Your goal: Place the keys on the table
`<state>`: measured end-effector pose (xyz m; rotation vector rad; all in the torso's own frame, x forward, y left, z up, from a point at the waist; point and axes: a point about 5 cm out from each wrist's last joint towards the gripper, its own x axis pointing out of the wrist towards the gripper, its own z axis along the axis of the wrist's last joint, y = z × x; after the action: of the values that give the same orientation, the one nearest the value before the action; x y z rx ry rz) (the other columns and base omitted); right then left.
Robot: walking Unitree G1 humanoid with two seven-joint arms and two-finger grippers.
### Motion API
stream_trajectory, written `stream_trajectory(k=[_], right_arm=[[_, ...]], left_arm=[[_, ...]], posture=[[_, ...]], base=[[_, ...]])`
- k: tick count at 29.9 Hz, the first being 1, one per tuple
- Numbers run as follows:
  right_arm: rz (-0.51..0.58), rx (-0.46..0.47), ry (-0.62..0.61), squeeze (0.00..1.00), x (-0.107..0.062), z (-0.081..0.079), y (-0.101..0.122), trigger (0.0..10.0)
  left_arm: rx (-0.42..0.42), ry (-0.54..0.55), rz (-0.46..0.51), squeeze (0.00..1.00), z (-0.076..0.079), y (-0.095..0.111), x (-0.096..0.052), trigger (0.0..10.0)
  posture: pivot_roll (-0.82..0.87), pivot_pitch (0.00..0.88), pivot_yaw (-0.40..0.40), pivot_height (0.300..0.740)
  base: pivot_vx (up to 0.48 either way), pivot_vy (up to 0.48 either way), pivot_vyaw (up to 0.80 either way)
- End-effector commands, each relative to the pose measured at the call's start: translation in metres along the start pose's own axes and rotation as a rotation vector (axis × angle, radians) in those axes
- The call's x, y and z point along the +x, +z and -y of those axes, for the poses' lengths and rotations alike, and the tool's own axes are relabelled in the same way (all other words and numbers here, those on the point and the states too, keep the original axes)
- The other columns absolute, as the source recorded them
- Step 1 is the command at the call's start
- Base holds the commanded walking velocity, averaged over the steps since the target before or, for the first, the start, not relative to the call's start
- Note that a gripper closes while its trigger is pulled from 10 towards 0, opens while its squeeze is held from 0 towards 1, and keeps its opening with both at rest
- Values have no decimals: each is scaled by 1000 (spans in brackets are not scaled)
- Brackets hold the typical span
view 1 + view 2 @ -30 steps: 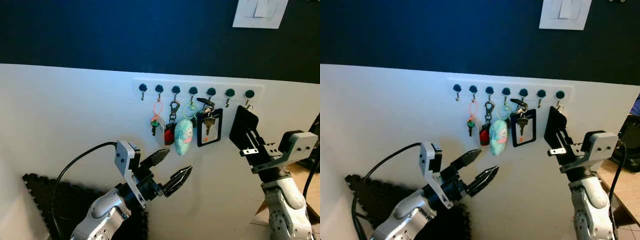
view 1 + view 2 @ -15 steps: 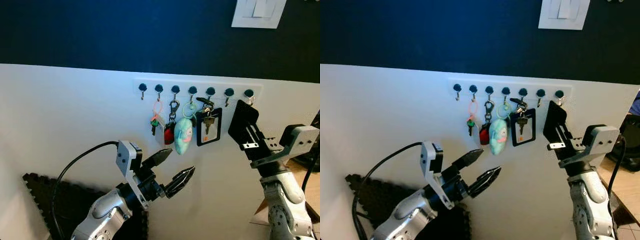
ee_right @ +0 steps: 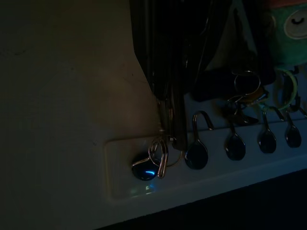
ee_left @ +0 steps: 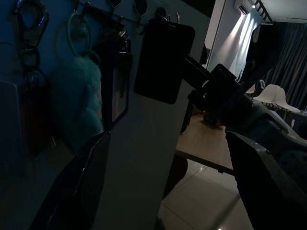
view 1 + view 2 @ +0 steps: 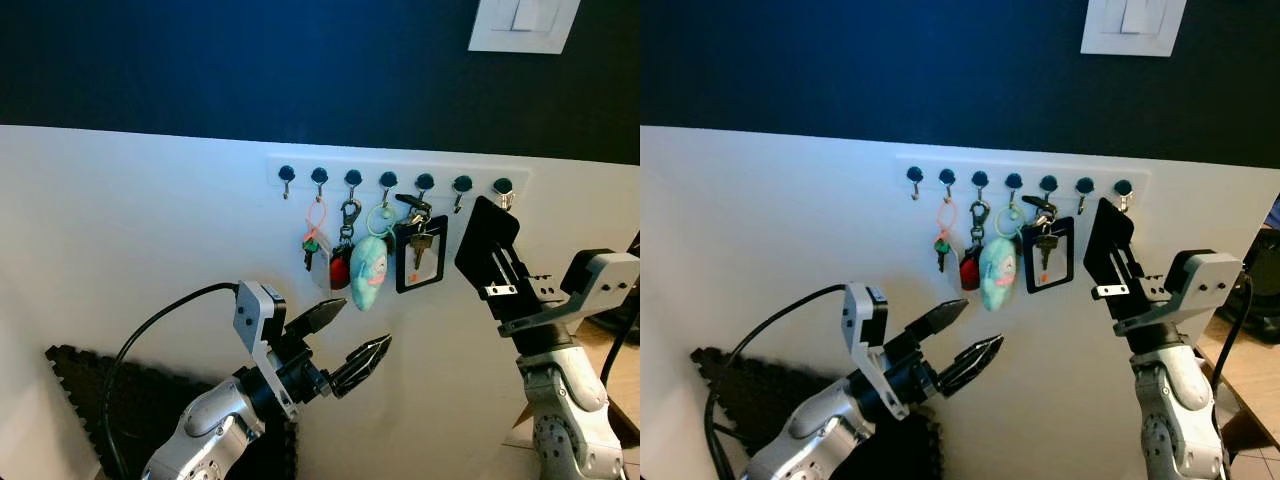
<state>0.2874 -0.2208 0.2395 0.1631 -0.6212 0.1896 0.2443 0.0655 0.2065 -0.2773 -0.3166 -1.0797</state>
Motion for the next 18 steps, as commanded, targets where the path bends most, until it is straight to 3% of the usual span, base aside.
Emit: stream_trajectory(k=[1, 18], right_arm=[[-16, 18, -16, 0, -6, 0, -1, 10000], [-46, 18, -43, 0, -19, -1, 0, 10000]], left_arm=[[5, -22, -15, 0, 4, 0, 0, 10000], [0, -37, -24, 0, 5, -1, 0, 10000]], posture=[[66, 80, -2, 740], [65, 81, 3, 740]], base=[[0, 0, 0], [0, 0, 0]])
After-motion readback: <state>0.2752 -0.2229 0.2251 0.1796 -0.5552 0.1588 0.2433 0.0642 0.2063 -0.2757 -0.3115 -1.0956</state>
